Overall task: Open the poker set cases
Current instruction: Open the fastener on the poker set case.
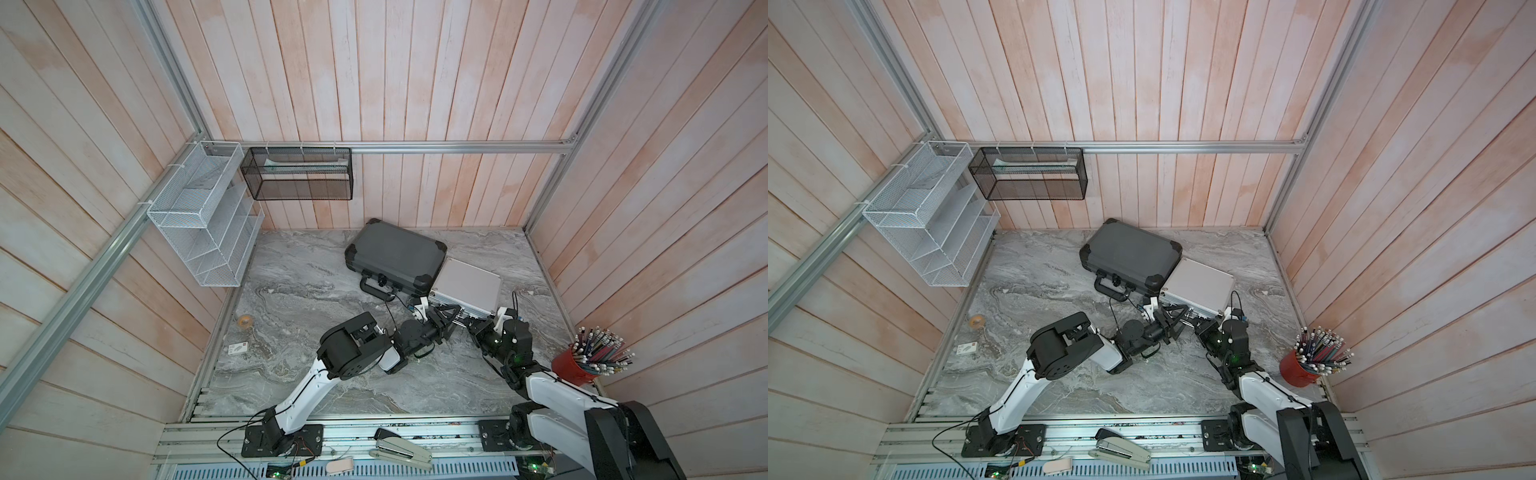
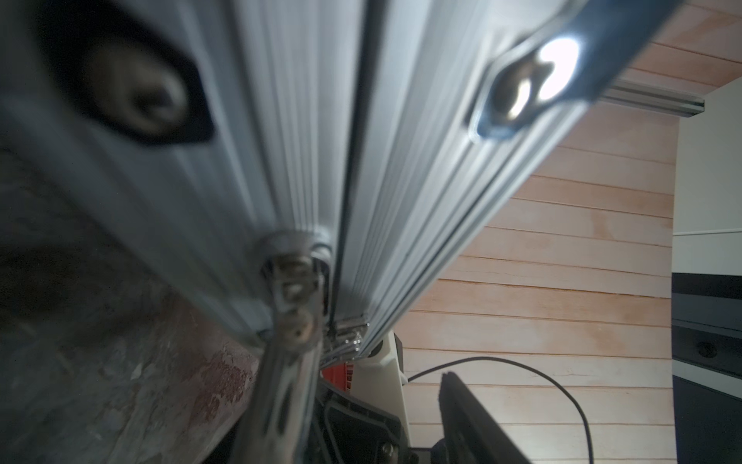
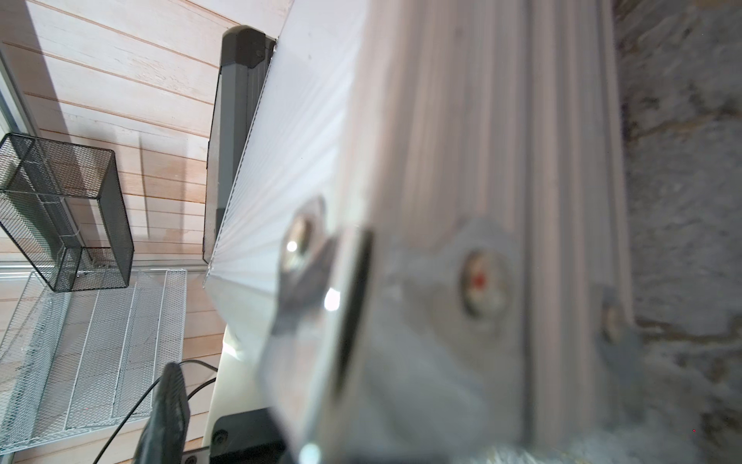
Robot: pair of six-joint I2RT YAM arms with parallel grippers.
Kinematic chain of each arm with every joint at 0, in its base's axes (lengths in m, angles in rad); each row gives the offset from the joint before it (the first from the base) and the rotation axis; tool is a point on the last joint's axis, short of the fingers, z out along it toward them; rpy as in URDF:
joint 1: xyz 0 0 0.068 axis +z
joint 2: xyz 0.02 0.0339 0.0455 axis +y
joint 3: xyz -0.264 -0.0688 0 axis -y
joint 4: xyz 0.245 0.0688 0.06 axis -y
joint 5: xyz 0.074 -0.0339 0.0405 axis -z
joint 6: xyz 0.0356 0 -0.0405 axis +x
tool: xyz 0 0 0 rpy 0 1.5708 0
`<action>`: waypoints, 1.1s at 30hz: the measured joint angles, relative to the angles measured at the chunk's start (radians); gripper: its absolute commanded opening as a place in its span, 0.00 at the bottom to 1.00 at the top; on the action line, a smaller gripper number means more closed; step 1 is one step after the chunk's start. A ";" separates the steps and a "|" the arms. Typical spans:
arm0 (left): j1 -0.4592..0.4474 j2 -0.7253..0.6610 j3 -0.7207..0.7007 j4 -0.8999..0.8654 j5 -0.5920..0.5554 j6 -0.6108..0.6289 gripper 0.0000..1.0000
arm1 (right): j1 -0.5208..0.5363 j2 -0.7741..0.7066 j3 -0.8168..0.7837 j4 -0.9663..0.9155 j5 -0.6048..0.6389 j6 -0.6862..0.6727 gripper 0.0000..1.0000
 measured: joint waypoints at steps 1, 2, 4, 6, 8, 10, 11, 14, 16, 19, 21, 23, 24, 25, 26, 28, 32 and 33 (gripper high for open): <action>0.000 0.000 0.002 -0.002 0.002 0.004 0.64 | 0.000 0.000 0.000 0.001 0.000 -0.001 0.00; 0.000 0.000 0.004 -0.003 0.003 0.008 0.64 | 0.000 -0.001 0.000 0.002 0.001 -0.002 0.00; 0.001 0.000 0.005 -0.003 0.005 0.021 0.64 | 0.000 -0.002 0.000 0.003 0.003 -0.007 0.00; 0.001 0.000 0.005 -0.003 0.006 0.033 0.64 | 0.000 -0.003 0.000 0.003 0.003 -0.010 0.00; 0.001 0.000 0.005 -0.001 0.008 0.048 0.64 | 0.000 -0.008 -0.002 0.002 0.005 -0.014 0.00; 0.001 0.000 0.005 0.003 0.011 0.063 0.63 | 0.000 -0.014 -0.002 -0.003 0.006 -0.016 0.00; 0.001 0.000 0.005 0.004 0.012 0.071 0.62 | 0.000 -0.018 -0.002 -0.005 0.007 -0.018 0.00; 0.000 0.000 0.005 0.006 0.018 0.095 0.62 | 0.001 -0.027 -0.002 -0.012 0.010 -0.021 0.00; 0.000 0.000 0.005 0.011 0.018 0.101 0.62 | 0.002 -0.034 -0.002 -0.015 0.011 -0.020 0.00; 0.000 0.000 0.004 0.019 0.017 0.099 0.62 | 0.002 -0.045 -0.001 -0.023 0.010 -0.020 0.00; 0.000 0.000 -0.002 0.024 0.016 0.093 0.62 | 0.002 -0.047 -0.001 -0.028 0.005 -0.018 0.00; 0.000 0.000 -0.008 0.029 0.016 0.087 0.64 | 0.002 -0.047 -0.001 -0.032 -0.003 -0.011 0.00; 0.000 0.000 -0.010 0.032 0.016 0.086 0.64 | 0.001 -0.046 -0.001 -0.032 -0.005 -0.007 0.00; 0.001 0.000 -0.012 0.035 0.016 0.086 0.64 | 0.001 -0.045 -0.001 -0.030 -0.010 0.000 0.00; 0.001 0.000 -0.013 0.038 0.016 0.086 0.65 | 0.000 -0.042 -0.001 -0.028 -0.014 0.007 0.00; 0.001 0.000 -0.016 0.039 0.016 0.085 0.66 | -0.003 -0.036 -0.002 -0.026 -0.024 0.019 0.00; 0.001 0.000 -0.023 0.039 0.017 0.078 0.68 | -0.012 -0.031 -0.006 -0.024 -0.045 0.050 0.00; 0.001 0.000 -0.024 0.038 0.017 0.075 0.68 | -0.014 -0.031 -0.007 -0.025 -0.049 0.057 0.00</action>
